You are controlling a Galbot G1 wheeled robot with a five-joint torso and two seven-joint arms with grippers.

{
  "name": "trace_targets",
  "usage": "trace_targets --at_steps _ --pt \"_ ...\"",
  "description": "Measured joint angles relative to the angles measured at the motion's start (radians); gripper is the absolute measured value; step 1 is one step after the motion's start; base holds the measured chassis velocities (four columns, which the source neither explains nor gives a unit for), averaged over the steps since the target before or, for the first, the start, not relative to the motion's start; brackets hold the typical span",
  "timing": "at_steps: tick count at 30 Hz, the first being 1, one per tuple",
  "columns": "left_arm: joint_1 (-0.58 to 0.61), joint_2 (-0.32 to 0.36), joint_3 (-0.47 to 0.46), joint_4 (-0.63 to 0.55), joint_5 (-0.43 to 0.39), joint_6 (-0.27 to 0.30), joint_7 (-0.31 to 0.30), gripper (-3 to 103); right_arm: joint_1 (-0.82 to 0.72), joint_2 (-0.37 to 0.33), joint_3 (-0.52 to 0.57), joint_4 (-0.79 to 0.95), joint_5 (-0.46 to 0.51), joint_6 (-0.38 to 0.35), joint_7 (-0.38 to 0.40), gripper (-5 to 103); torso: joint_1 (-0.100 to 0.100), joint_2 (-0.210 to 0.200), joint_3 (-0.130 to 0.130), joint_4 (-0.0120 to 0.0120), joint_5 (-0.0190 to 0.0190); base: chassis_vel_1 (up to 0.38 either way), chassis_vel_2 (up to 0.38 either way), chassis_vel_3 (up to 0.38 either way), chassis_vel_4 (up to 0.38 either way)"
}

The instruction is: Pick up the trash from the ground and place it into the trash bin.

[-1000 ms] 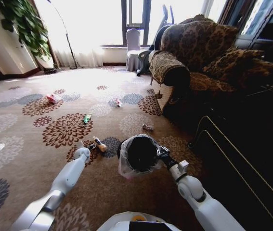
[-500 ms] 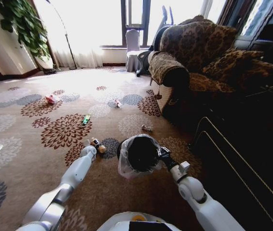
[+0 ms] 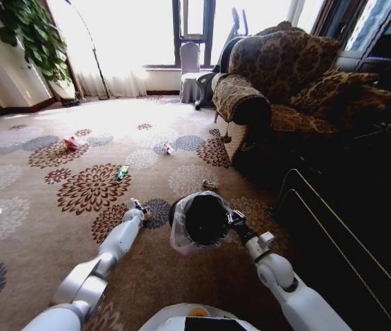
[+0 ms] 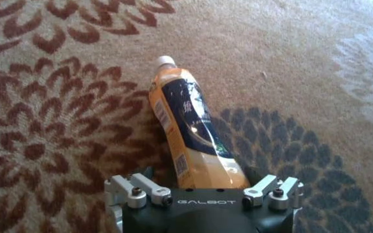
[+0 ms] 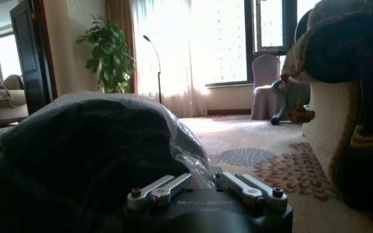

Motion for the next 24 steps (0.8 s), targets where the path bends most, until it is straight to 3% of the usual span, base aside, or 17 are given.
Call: trace_targets --at_steps 2,4,10,12,17,18,20,21,22,23,24 --pt "-0.013 -0.012 -0.014 0.047 0.018 -0.008 0.019 82 -0.006 0.0 0.006 0.003 0.002 0.001 0.0 0 0.0 0.0 0.0 -0.0002 0.0 0.0 0.0 0.0 0.0" --pt "-0.013 -0.013 -0.016 0.05 0.019 -0.009 0.021 82 -0.007 0.0 0.008 0.004 0.003 0.002 0.0 0 0.0 0.0 0.0 -0.0001 0.0 0.0 0.0 0.0 0.0" --pt "0.022 0.004 -0.025 0.006 -0.001 -0.011 0.023 57 -0.008 0.002 0.013 0.006 0.004 0.002 0.0 0 0.0 0.0 0.0 0.0 0.0001 0.0 0.0 0.0 0.0" --pt "0.027 0.006 -0.025 0.002 -0.002 -0.012 0.024 57 -0.007 0.004 0.013 0.006 0.004 0.002 0.0 0 0.0 0.0 0.0 0.0 0.0001 0.0 0.0 0.0 0.0" --pt "0.073 0.028 -0.033 -0.063 -0.03 -0.014 0.029 43 -0.004 0.008 0.007 0.006 0.004 0.004 0.0 0 0.0 0.0 0.0 0.0 -0.0001 0.0 0.0 0.0 0.0" --pt "0.122 0.046 -0.052 -0.159 -0.056 -0.008 0.025 41 0.008 0.012 0.002 -0.001 0.007 0.006 0.0 0 0.0 0.0 0.0 0.0 -0.0006 0.0 0.0 0.0 0.0" --pt "0.142 0.053 -0.059 -0.197 -0.06 -0.008 0.022 41 0.014 0.014 0.002 -0.006 0.009 0.006 0.0 0 0.0 0.0 0.0 0.0 -0.0005 0.0 0.0 0.0 0.0" --pt "0.186 0.07 -0.071 -0.278 -0.067 -0.009 0.019 41 0.025 0.018 0.002 -0.016 0.011 0.009 0.0 0 0.0 0.0 0.0 -0.0004 -0.0002 0.0 0.0 0.0 0.0" --pt "0.247 0.093 -0.081 -0.403 -0.093 -0.001 0.012 41 0.037 0.026 0.014 -0.035 0.013 0.015 -0.001 0 0.0 0.0 0.0 0.0012 0.0001 0.0 0.0 0.0 0.0" --pt "0.277 0.105 -0.081 -0.481 -0.122 0.009 0.003 41 0.038 0.034 0.037 -0.046 0.014 0.017 -0.001 0 0.0 0.0 0.0 0.0012 0.0 0.0 0.0 0.0 0.0" --pt "0.277 0.105 -0.081 -0.481 -0.122 0.009 0.003 41 0.038 0.034 0.037 -0.046 0.014 0.017 -0.001 0 0.0 0.0 0.0 0.0012 0.0 0.0 0.0 0.0 0.0"
